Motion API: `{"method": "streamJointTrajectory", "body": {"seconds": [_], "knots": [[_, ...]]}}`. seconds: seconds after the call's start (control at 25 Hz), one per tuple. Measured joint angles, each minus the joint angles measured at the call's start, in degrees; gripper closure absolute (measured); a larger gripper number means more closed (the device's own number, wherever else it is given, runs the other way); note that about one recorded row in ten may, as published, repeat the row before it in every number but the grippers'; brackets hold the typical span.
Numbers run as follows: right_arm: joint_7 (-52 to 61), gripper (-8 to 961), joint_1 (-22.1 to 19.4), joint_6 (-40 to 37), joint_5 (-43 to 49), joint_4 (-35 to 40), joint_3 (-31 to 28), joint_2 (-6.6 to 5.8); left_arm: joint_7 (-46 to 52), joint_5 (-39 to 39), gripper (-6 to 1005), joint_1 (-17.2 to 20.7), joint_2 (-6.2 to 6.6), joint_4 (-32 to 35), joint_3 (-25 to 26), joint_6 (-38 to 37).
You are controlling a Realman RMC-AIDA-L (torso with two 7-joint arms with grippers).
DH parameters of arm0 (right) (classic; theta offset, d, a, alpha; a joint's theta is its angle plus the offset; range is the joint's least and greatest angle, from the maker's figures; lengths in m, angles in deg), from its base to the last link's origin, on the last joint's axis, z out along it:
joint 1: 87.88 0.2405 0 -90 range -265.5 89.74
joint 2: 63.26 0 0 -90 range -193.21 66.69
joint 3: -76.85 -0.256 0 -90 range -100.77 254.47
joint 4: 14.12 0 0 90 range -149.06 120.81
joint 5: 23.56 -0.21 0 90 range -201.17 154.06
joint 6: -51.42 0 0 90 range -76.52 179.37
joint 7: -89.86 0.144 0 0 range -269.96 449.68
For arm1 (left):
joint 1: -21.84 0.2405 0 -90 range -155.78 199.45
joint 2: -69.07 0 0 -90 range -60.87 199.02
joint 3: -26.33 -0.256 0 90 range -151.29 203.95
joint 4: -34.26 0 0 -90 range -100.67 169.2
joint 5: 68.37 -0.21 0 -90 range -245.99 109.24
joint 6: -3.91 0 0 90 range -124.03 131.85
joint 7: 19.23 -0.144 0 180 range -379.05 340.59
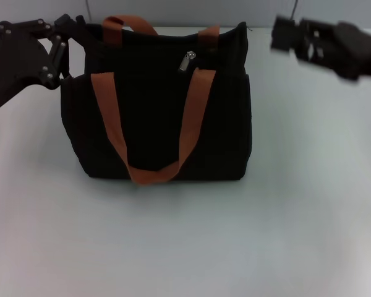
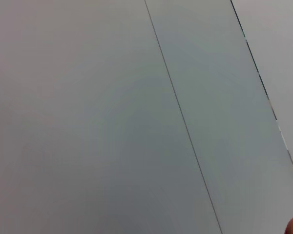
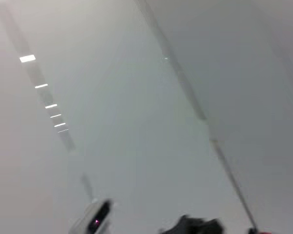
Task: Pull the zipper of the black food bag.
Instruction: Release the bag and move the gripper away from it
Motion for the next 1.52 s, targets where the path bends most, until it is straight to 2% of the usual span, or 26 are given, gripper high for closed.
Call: {"method": "streamJointTrajectory", "body": {"seconds": [0.12,0.16,0.24,0.36,0.56,0.68,0.8,1.12,1.2,1.32,1.36,1.4,1.52], "knots": [[-10.4,573,-2.2,-3.8,0.4,-2.7,0.1,0.12,0.2,-0.2,932,0.0,-0.04,0.0,0.0,0.0],[-16.6,548,-4.0,-4.4,1.1,-3.6,0.9,0.4,0.3,-0.2,931,0.0,-0.07,0.0,0.0,0.0],[-19.5,497,-4.9,-4.6,2.0,-4.2,1.3,0.52,0.7,-0.2,931,0.0,-0.06,0.0,0.0,0.2],[-29.3,383,-6.5,-4.8,9.4,-7.9,1.7,0.68,1.8,-0.4,931,0.0,0.09,0.0,-0.1,1.6],[-39.5,212,-7.3,-3.4,17.1,-13.2,1.4,0.96,2.4,-0.5,930,0.4,0.15,0.0,-0.1,3.0],[-41.7,127,-7.8,-2.7,17.9,-13.9,1.4,1.16,2.6,-0.5,929,0.7,0.16,0.0,-0.1,3.3],[-43.2,127,-8.8,-0.6,18.1,-14.3,1.7,1.67,2.6,-0.5,928,1.0,0.14,0.0,0.1,4.3],[-43.0,127,-9.1,0.3,18.1,-14.6,1.5,1.56,8.6,-0.7,927,1.3,0.47,0.2,-0.2,5.7],[-42.9,127,-9.1,0.3,18.1,-14.6,1.6,1.53,9.9,-1.5,889,1.4,0.71,0.6,-0.5,5.6],[-42.9,127,-9.2,0.3,18.2,-14.6,1.6,1.51,14.0,-4.0,832,1.4,1.65,1.6,-0.8,5.2],[-42.9,127,-9.2,0.4,18.4,-14.6,1.5,1.53,18.4,-6.2,813,1.5,2.45,2.8,-0.9,5.0],[-42.9,127,-9.2,0.4,18.4,-14.6,1.5,1.53,18.4,-6.2,794,1.5,2.45,2.8,-0.9,5.0],[-42.8,127,-9.2,1.0,18.7,-14.7,1.4,1.57,26.7,-9.5,737,1.9,4.21,5.8,-0.8,3.5]]}}
